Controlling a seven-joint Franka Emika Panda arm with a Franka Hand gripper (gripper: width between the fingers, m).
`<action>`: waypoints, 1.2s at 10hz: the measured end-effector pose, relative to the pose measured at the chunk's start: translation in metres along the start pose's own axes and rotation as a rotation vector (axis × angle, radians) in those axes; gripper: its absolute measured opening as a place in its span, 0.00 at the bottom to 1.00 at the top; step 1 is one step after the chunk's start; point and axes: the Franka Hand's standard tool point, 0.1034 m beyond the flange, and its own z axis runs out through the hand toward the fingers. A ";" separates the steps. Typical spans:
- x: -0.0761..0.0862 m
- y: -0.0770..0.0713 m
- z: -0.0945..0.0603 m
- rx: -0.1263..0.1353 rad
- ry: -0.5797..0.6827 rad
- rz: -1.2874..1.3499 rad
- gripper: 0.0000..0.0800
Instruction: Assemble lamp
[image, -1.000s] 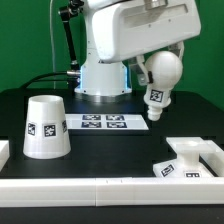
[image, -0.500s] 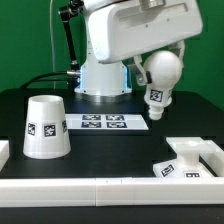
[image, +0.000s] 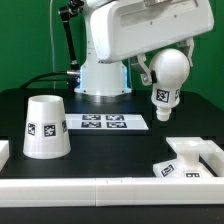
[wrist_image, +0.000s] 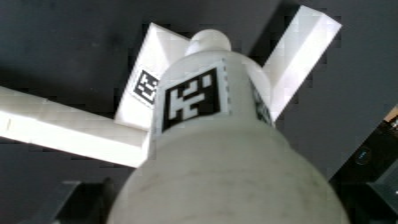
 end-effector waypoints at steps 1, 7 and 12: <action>0.001 0.006 0.001 -0.033 0.035 0.000 0.72; 0.025 0.012 0.005 -0.064 0.076 -0.024 0.72; 0.045 0.006 0.005 -0.107 0.091 -0.053 0.72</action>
Offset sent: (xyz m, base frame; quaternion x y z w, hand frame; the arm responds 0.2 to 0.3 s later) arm 0.0448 0.0226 0.0122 0.0131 0.0334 -0.0205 0.9991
